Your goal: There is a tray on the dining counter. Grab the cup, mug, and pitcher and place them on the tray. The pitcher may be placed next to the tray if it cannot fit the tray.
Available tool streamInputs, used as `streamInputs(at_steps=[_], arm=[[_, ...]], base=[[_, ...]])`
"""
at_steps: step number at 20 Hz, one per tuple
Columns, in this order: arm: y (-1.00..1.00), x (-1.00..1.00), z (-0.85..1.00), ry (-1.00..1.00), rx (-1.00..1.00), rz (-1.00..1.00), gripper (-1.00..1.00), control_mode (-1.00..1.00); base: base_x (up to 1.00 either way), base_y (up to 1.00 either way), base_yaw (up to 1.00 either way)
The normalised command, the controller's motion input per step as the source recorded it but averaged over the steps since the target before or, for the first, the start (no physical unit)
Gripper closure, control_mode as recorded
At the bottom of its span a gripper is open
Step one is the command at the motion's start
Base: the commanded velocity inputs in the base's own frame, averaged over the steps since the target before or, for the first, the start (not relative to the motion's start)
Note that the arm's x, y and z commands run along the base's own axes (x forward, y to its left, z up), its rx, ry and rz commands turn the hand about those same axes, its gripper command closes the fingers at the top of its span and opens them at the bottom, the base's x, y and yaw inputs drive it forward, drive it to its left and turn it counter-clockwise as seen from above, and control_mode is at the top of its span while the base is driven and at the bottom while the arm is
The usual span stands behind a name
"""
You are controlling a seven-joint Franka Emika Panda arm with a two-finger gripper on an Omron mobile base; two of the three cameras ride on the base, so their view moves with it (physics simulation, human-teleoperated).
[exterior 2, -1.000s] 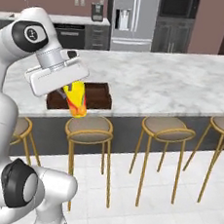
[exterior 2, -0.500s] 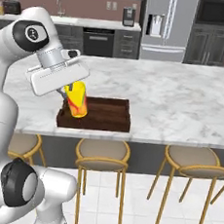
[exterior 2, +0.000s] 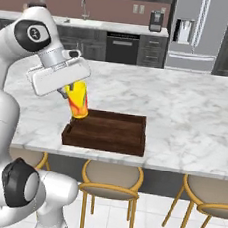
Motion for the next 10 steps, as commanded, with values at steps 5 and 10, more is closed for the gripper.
streamInputs(at_steps=[5, 10], arm=[[0.00, 0.77, 0.09, 0.00, 0.16, 0.10, 1.00, -1.00], [0.00, 0.81, 0.01, 0.00, 0.18, 0.13, 1.00, -1.00]], base=[[0.00, 0.00, 0.00], [0.00, 0.00, 0.00]])
